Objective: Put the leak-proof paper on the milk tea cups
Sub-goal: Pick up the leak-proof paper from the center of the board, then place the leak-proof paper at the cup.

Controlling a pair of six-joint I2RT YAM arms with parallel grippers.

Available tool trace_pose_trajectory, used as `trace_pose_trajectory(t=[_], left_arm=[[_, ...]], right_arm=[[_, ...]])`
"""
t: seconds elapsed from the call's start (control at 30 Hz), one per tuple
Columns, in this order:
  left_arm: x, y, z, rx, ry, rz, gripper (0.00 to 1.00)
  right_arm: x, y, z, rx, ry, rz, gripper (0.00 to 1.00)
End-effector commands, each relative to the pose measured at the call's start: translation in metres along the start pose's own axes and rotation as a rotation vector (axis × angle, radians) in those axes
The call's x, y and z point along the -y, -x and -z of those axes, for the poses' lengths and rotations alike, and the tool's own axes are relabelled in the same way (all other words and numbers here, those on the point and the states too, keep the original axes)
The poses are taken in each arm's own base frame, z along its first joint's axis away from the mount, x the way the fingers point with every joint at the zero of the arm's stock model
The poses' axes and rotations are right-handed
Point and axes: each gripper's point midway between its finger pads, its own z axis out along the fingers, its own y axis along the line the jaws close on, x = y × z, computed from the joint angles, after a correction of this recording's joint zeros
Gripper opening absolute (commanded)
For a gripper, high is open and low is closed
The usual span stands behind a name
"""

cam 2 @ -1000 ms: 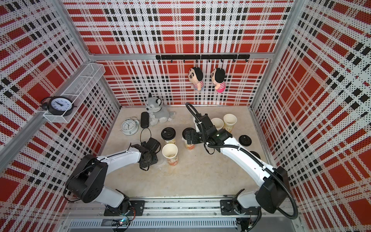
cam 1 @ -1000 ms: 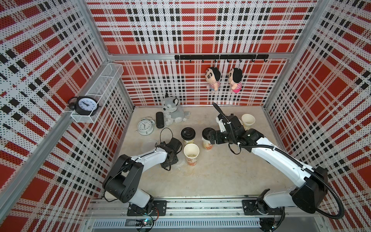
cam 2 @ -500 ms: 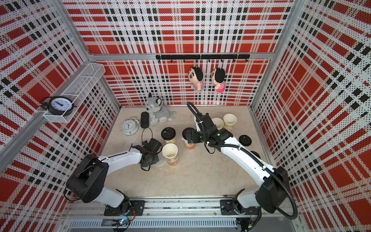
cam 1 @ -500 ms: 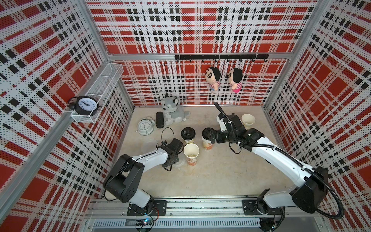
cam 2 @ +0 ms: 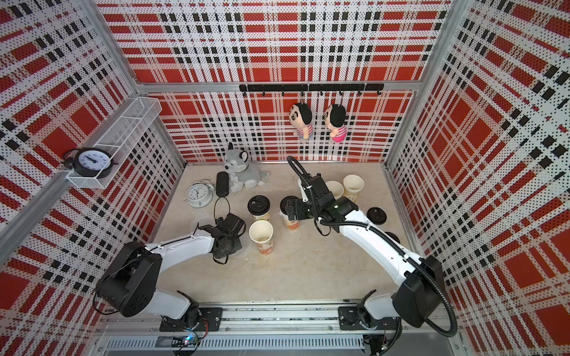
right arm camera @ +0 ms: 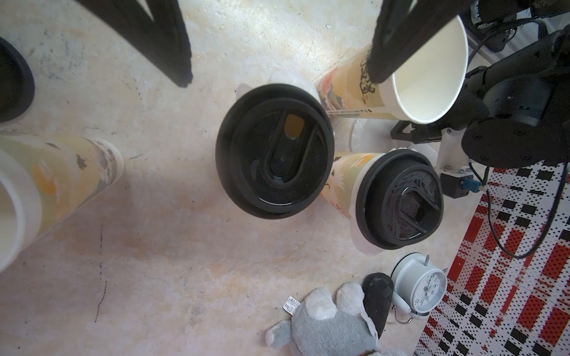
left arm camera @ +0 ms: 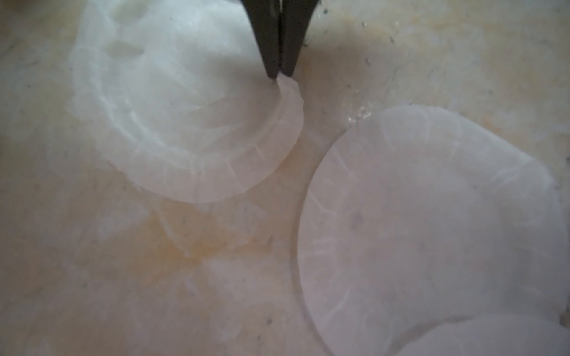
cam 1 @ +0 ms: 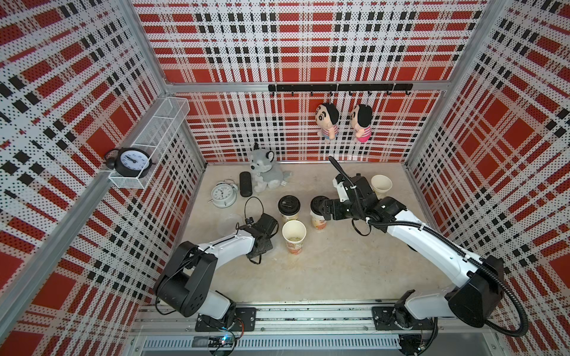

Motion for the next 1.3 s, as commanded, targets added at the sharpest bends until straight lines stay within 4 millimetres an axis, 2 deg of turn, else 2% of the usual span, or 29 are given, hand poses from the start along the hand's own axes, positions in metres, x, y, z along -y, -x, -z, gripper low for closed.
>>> trace_pose_trajectory(t=[0.0, 0.2, 0.37, 0.47, 0.57, 0.67, 0.77, 1.07, 1.27], left_arm=[[0.001, 0.014, 0.025, 0.004, -0.008, -0.008, 0.01], [0.008, 0.068, 0.091, 0.155, -0.060, 0.009, 0.00], [0.010, 0.108, 0.162, 0.281, -0.131, -0.011, 0.00], [0.025, 0.116, 0.202, 0.321, -0.225, -0.074, 0.00], [0.046, 0.106, 0.227, 0.329, -0.298, -0.171, 0.00], [0.071, 0.085, 0.236, 0.306, -0.368, -0.266, 0.00], [0.090, 0.066, 0.231, 0.276, -0.404, -0.335, 0.00], [0.113, 0.025, 0.206, 0.195, -0.446, -0.414, 0.00], [0.118, 0.005, 0.194, 0.160, -0.463, -0.432, 0.00]], right_arm=[[-0.001, 0.014, 0.011, 0.035, 0.001, -0.005, 0.92], [0.001, 0.025, 0.020, 0.050, -0.016, -0.024, 0.92], [0.007, 0.037, 0.028, 0.071, -0.026, -0.060, 0.92], [0.010, 0.044, 0.033, 0.084, -0.038, -0.077, 0.92], [0.013, 0.050, 0.036, 0.092, -0.057, -0.090, 0.92], [0.015, 0.053, 0.035, 0.094, -0.071, -0.099, 0.92], [0.017, 0.054, 0.033, 0.090, -0.082, -0.106, 0.92], [0.021, 0.051, 0.035, 0.082, -0.101, -0.107, 0.92], [0.023, 0.047, 0.036, 0.078, -0.104, -0.108, 0.92]])
